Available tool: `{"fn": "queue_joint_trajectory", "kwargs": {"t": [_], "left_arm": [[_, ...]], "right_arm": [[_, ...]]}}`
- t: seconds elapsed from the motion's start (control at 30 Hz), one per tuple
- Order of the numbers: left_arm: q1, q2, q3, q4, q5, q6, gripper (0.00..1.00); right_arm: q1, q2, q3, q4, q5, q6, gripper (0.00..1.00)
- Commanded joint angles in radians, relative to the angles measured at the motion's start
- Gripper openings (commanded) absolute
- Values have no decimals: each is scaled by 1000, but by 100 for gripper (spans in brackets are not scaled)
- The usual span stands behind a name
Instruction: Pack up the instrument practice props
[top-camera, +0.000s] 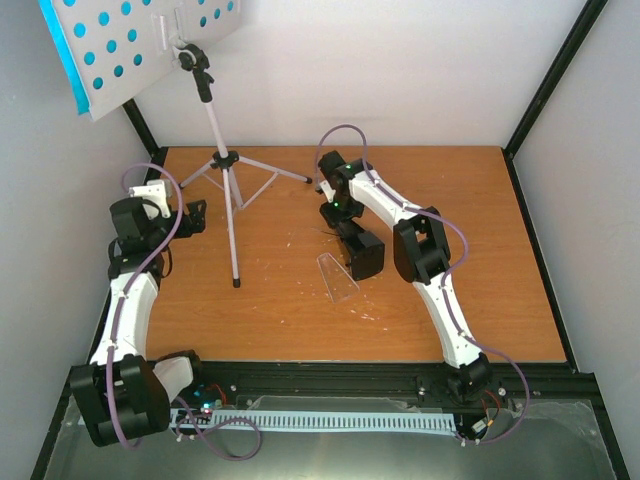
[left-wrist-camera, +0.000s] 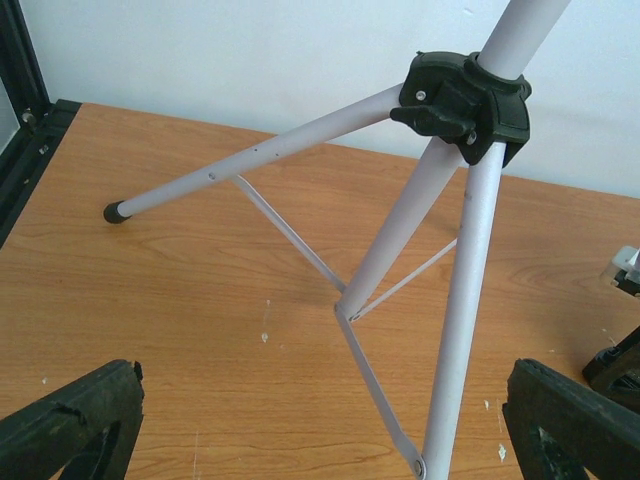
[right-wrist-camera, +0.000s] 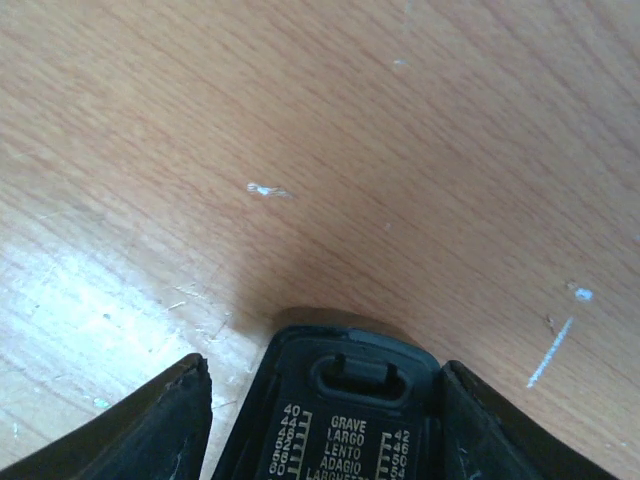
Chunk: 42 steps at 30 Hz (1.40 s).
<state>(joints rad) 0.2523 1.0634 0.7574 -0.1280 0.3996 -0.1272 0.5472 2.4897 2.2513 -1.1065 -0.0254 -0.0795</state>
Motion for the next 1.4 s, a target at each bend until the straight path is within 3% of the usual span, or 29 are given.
{"fn": "queue_joint_trajectory", "kwargs": {"t": [0.0,0.57,0.9,1.37], "left_arm": [[-2,-22,36,3,-6,21,99],[-2,-33,30,20,34,11,98],[-2,-26,25,29,52,9,98],[-2,-15,21,36,72,10,98]], "right_arm": [[13,-48,29,-1,37,8,58],[13,-331,-186,153,143,79,45],[13,-605,-562,440,304,136,46],[13,-973,-1089,897,353,254,44]]}}
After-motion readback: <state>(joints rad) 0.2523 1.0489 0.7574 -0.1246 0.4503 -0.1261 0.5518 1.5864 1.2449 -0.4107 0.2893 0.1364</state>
